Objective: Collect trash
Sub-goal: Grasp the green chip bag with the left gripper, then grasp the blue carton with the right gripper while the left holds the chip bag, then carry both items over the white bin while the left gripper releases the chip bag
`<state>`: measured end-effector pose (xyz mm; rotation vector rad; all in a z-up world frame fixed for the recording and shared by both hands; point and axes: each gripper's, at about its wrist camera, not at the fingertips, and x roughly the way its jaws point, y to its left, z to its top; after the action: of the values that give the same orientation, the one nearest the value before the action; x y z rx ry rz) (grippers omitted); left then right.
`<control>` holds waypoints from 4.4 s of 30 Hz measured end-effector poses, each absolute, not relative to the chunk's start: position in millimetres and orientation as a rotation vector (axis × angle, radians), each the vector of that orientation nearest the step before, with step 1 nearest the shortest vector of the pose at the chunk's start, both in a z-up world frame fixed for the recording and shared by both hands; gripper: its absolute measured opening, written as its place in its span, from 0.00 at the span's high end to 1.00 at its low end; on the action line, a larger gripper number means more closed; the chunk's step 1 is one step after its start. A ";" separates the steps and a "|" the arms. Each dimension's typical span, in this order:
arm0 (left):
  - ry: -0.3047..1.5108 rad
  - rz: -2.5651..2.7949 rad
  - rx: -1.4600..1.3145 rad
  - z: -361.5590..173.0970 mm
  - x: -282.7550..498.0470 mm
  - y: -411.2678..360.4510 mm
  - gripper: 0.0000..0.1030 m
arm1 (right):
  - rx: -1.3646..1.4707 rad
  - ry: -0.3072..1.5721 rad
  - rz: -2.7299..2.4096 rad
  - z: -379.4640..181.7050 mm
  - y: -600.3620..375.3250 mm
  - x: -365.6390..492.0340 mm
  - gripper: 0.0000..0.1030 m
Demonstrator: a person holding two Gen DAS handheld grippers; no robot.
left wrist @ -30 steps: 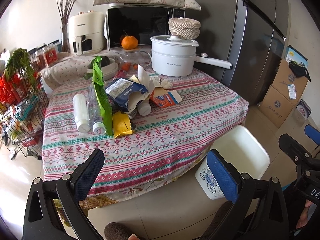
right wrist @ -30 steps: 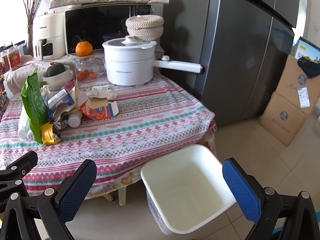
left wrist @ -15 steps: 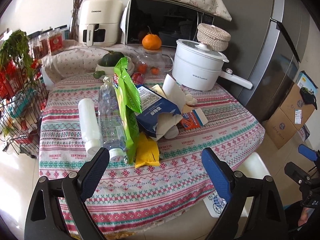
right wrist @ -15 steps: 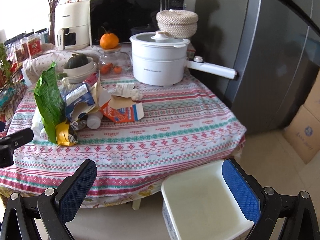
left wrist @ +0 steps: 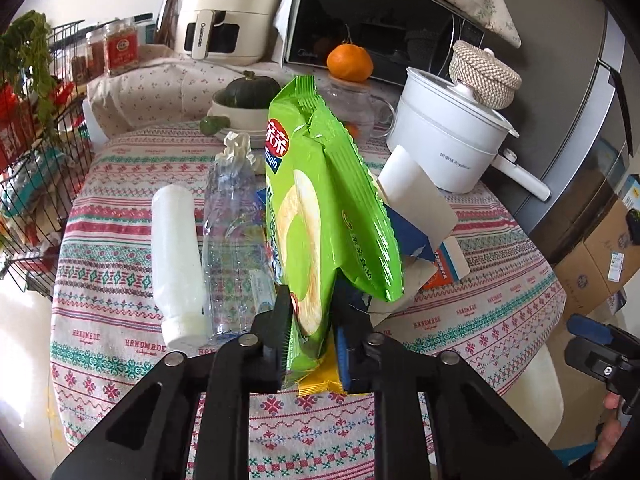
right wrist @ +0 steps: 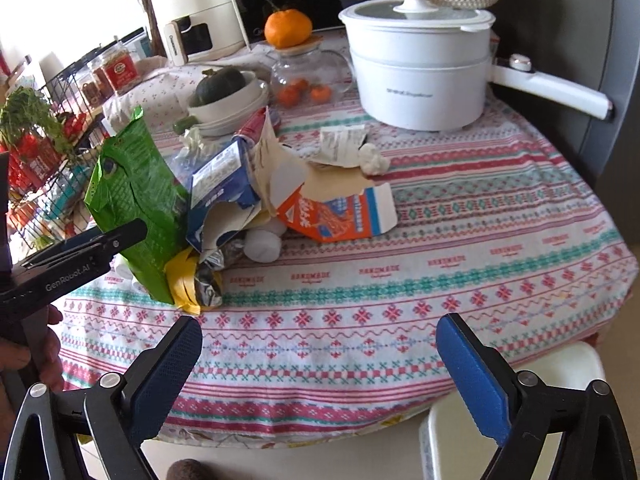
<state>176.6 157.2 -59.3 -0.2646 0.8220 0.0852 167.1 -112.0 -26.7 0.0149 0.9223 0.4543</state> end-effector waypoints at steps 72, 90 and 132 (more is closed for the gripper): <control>0.741 0.004 -0.321 -35.4 124.2 167.1 0.90 | 0.491 0.935 0.402 -79.7 -136.8 237.7 0.27; 0.753 0.018 -0.345 -41.2 126.0 182.1 0.90 | 0.486 0.871 0.624 -137.4 -55.2 204.1 0.35; 0.676 -0.489 -0.173 -5.2 96.1 -47.0 0.91 | 0.321 0.663 0.340 -14.5 -269.2 132.8 0.75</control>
<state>96.1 -47.0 -5.2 -0.1729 0.6764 -0.4893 132.8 -269.2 -14.5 0.3208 0.6630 0.3401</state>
